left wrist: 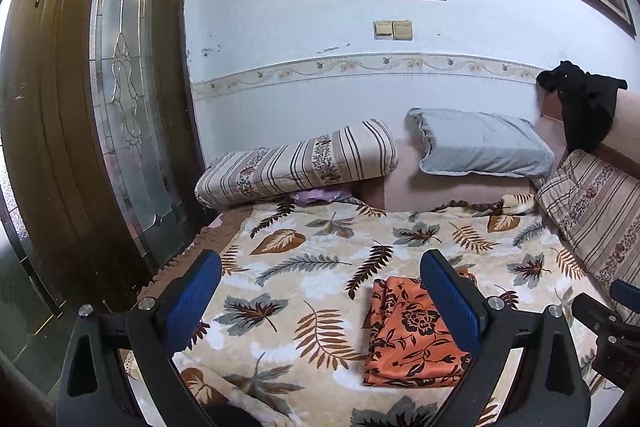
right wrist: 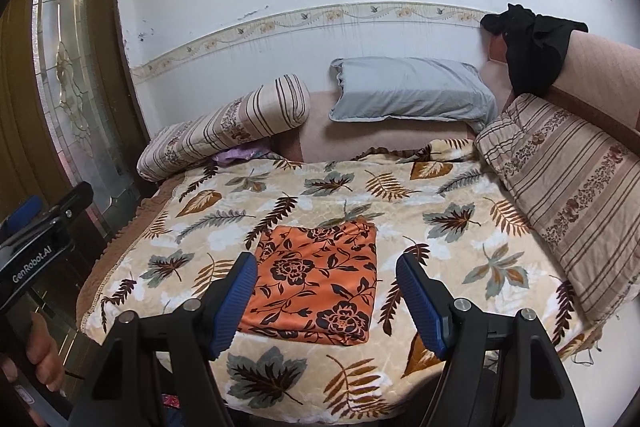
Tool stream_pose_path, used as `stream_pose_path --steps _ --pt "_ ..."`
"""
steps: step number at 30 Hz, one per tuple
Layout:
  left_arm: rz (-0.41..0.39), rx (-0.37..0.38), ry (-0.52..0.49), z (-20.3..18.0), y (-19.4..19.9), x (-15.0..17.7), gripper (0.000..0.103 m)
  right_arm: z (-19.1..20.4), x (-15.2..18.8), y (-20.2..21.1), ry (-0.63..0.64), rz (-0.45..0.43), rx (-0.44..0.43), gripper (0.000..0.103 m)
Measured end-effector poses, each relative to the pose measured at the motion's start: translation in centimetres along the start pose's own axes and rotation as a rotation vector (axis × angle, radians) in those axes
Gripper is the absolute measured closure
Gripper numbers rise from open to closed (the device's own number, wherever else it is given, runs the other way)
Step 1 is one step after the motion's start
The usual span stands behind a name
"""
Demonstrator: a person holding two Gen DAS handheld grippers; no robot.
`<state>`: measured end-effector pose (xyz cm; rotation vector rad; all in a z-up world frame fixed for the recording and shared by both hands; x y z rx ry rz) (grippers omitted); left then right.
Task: Fold small clothes
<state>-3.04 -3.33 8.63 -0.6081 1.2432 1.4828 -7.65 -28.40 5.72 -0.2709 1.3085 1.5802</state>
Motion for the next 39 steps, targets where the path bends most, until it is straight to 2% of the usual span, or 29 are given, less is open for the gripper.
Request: stream_pose_path --steps 18,39 --pt "0.045 0.014 -0.013 -0.4 -3.8 -0.2 0.004 0.9 -0.7 -4.2 -0.005 0.063 -0.006 0.028" --pt "0.086 0.039 -0.03 -1.5 -6.4 0.6 0.004 0.9 -0.2 -7.2 -0.023 0.11 -0.013 0.028"
Point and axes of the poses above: each gripper's, at about its wrist camera, not at the fingertips, and y roughly against the way its jaws point, z to its left, x to its underside, the point moved 6 cm from there along -y, roughly the way its jaws point, and after that the axes turned 15 degrees about -y, right-handed, at the moved point
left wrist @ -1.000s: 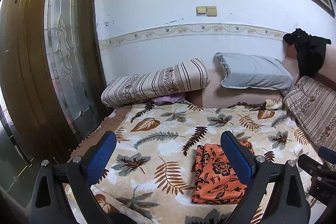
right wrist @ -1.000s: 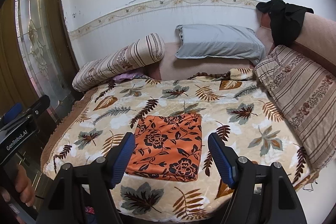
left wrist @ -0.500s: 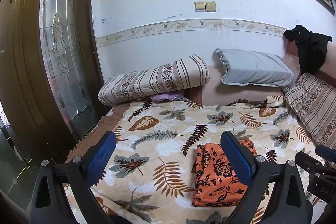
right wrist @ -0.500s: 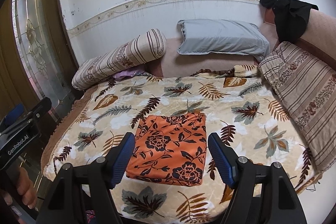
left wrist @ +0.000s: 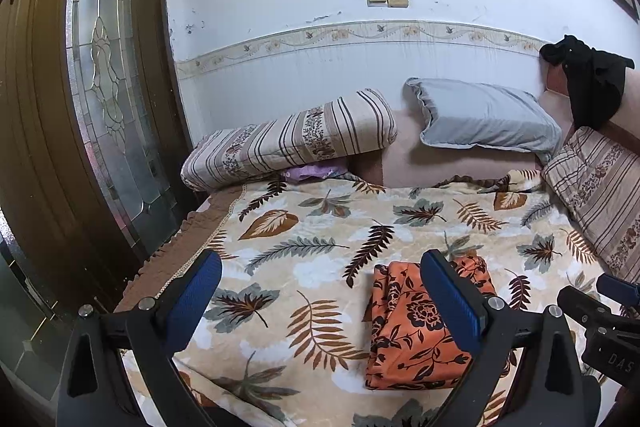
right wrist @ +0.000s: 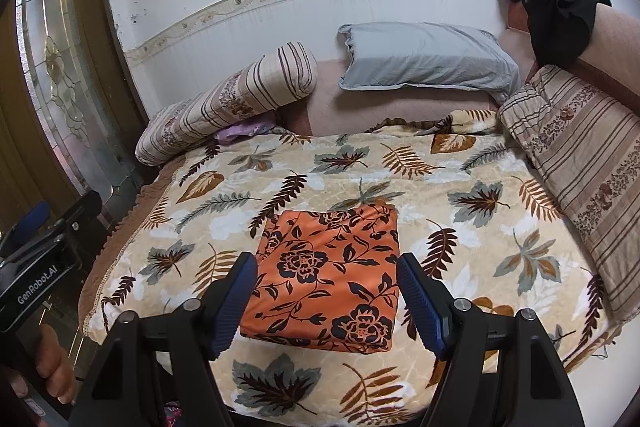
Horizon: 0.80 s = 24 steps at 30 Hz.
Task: Fold small clothes
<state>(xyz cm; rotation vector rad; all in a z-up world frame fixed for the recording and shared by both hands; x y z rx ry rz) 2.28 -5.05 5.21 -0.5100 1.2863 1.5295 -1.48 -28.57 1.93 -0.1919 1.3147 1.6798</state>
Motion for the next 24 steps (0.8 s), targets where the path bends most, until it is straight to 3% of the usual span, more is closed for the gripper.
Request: stream_pose_path --steps 24 --pt "0.011 0.004 0.031 1.7 -1.4 1.0 0.004 2.1 -0.2 -0.9 0.019 -0.012 0.0 0.028"
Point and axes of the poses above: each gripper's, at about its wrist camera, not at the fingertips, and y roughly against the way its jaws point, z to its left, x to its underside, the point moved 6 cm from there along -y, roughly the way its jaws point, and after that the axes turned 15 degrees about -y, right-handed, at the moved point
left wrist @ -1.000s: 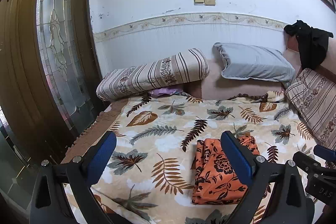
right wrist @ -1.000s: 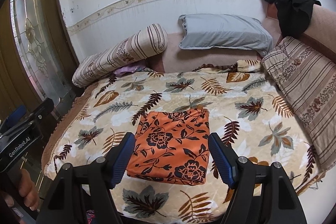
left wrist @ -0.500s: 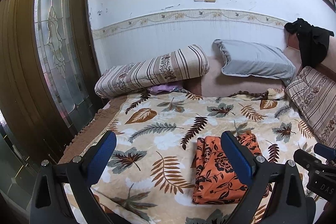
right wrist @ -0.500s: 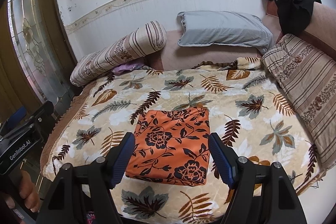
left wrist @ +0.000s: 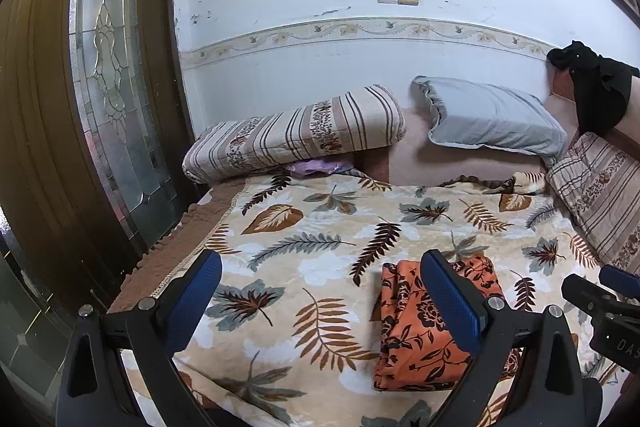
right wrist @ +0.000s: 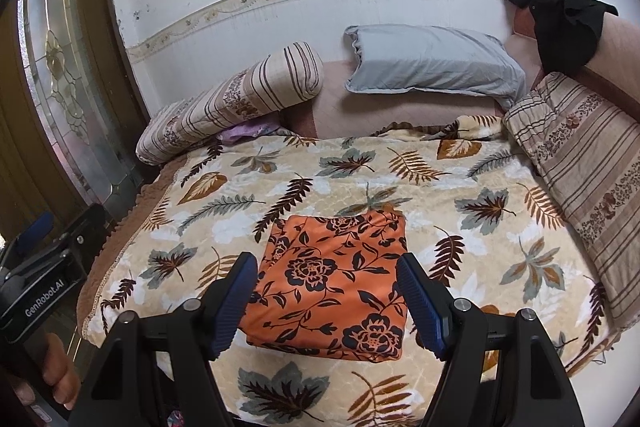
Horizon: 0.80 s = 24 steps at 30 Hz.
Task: Fold small clothes
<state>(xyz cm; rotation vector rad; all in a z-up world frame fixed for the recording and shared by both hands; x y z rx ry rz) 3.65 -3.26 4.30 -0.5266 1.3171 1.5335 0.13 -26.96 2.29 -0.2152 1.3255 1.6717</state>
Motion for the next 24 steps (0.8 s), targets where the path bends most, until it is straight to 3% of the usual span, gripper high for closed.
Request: stream_pose_path --steps 10,24 --pt "0.018 -0.002 0.017 1.5 -1.2 1.0 0.004 1.3 -0.2 -0.6 -0.006 -0.013 0.002 0.028" --pt "0.076 -0.039 0.028 3.8 -4.3 2.1 0.004 4.1 -0.1 -4.7 0.022 0.037 -0.03 0.028"
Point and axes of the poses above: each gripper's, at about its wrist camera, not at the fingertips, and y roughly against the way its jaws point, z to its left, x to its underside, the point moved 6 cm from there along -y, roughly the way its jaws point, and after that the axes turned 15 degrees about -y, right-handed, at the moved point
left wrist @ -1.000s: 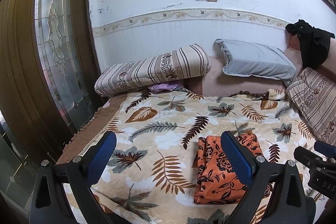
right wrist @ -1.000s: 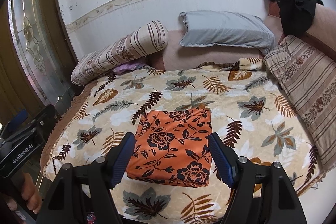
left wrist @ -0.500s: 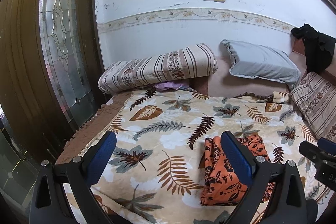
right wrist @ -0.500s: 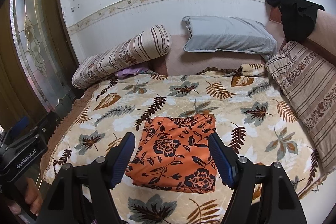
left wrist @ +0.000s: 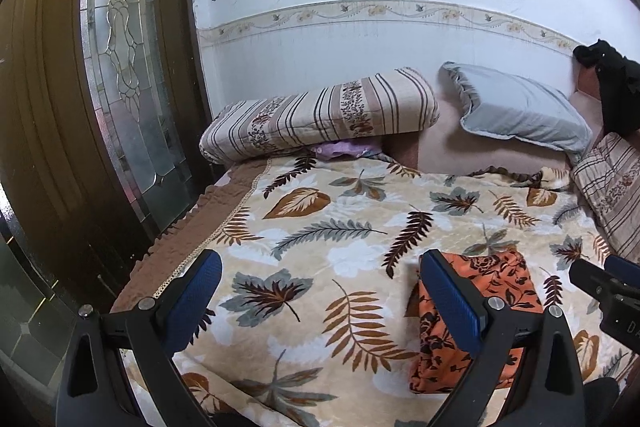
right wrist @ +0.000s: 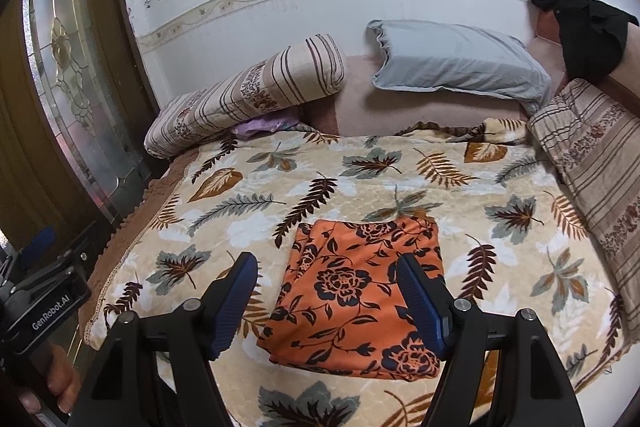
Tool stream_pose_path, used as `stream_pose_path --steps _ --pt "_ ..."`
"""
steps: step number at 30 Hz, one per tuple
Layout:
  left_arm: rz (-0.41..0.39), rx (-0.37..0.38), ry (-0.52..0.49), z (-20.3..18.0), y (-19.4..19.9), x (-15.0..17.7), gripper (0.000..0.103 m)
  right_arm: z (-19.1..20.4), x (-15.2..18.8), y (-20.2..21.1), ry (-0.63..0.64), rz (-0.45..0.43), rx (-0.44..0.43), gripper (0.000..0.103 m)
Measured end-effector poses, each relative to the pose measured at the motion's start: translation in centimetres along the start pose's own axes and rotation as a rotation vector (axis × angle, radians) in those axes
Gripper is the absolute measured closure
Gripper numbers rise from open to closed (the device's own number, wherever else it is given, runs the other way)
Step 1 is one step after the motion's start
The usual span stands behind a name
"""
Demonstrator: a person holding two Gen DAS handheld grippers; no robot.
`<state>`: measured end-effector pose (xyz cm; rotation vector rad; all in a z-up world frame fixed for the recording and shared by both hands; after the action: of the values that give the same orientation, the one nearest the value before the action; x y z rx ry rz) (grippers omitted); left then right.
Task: Fold small clothes
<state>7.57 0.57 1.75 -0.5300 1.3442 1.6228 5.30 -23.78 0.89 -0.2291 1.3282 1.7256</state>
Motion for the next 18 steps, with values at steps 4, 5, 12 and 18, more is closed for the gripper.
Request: stream_pose_path --steps 4,5,12,18 --pt "0.017 0.001 -0.008 -0.3 -1.2 0.0 0.004 -0.1 -0.1 -1.8 -0.007 0.027 -0.003 0.028" --pt "0.021 0.001 -0.01 -0.4 -1.4 -0.1 0.004 -0.2 0.0 -2.2 -0.007 0.033 -0.002 0.028" --pt "0.02 0.031 -0.021 -1.7 -1.8 -0.5 0.004 -1.1 -0.2 -2.4 -0.021 0.027 0.008 0.028" --pt "-0.013 0.081 -0.033 -3.4 -0.6 -1.1 0.004 -2.7 -0.1 -0.6 -0.03 0.002 0.045 0.028"
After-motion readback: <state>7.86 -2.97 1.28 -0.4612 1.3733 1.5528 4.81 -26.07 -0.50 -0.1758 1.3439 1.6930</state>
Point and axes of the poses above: each gripper's, at about its wrist camera, not at the fingertips, and y roughly against the way its jaws point, z to its left, x to its underside, the point moved 6 cm from there along -y, roughly the way its jaws point, and after that the axes turned 15 degrees about -y, right-handed, at the moved point
